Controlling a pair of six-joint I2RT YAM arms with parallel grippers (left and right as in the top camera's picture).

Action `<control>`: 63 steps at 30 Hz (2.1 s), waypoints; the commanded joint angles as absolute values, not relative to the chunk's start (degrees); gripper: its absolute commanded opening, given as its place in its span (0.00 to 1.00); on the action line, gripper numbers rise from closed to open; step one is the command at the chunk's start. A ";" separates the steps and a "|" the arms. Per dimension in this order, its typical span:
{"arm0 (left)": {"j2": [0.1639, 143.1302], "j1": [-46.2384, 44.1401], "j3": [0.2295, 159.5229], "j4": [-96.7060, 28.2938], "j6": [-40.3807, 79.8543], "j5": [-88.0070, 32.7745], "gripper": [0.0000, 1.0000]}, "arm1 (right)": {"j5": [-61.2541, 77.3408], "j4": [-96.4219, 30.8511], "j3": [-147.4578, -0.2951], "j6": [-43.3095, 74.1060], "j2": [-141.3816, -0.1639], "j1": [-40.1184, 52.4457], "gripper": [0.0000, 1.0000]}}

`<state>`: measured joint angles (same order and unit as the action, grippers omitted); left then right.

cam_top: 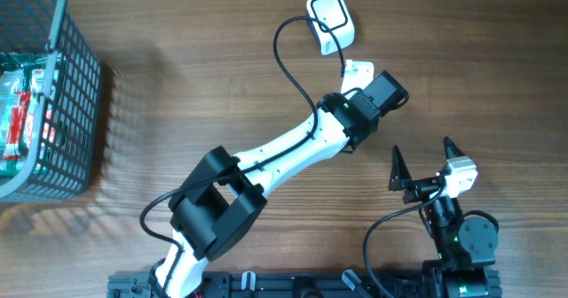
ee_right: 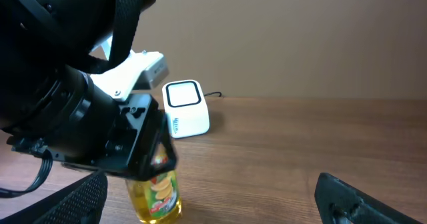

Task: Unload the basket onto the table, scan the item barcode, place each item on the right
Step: 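Carry the bottle to the white scanner with the left gripper, then set the bottle upright on the table and release it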

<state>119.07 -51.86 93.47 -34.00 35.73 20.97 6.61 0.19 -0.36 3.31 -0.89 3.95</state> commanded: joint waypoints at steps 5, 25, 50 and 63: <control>118.83 -51.77 93.71 -34.35 33.10 17.93 0.80 | 6.50 0.36 -0.30 3.11 -0.54 3.68 1.00; 117.47 -51.64 93.67 -35.51 22.24 12.45 0.55 | 6.50 0.36 -0.30 3.14 -0.54 3.68 1.00; 110.06 -50.68 93.86 -33.12 28.67 13.26 0.78 | 6.50 0.36 -0.30 3.11 -0.54 3.68 1.00; 89.19 -37.98 93.86 -34.28 19.70 32.77 1.00 | 6.50 0.36 -0.30 3.14 -0.54 3.68 1.00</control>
<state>95.02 -43.88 93.49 -33.45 23.51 23.66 6.61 0.19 -0.36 3.31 -0.89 3.95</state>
